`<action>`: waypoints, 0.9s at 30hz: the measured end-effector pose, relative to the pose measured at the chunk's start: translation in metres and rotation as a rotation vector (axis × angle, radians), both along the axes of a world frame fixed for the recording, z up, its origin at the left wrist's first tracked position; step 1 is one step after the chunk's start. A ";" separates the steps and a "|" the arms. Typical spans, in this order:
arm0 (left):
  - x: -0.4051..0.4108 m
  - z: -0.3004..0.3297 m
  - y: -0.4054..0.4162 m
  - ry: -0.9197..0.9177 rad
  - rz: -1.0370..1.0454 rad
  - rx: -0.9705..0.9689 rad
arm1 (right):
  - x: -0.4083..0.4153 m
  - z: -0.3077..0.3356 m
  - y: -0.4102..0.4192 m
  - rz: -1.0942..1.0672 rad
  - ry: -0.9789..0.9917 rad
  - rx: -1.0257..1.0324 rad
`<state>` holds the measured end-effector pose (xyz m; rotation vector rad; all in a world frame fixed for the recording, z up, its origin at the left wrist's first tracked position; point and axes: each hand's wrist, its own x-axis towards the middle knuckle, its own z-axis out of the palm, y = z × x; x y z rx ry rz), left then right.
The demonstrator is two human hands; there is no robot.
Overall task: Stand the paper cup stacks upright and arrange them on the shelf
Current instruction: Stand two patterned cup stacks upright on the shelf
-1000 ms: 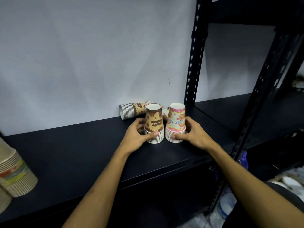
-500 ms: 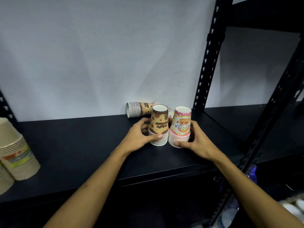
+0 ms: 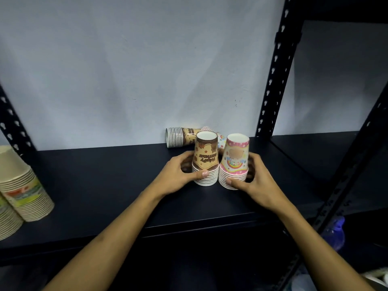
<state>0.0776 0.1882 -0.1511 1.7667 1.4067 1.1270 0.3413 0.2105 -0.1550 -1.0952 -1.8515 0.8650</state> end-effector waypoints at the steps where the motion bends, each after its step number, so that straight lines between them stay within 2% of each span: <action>1: 0.000 0.001 0.000 0.015 0.009 0.010 | 0.000 0.000 0.000 -0.010 0.003 0.008; 10: 0.019 0.002 0.002 0.053 -0.019 -0.003 | 0.021 0.002 -0.004 -0.054 -0.031 0.044; 19: 0.058 0.004 0.018 -0.069 -0.013 -0.058 | 0.056 0.006 -0.004 -0.151 -0.030 0.006; 23: 0.074 0.003 0.032 -0.095 -0.026 -0.085 | 0.070 0.004 0.002 -0.199 0.003 -0.039; 27: 0.089 0.003 0.045 -0.071 -0.062 -0.102 | 0.081 0.010 0.007 -0.244 -0.045 -0.060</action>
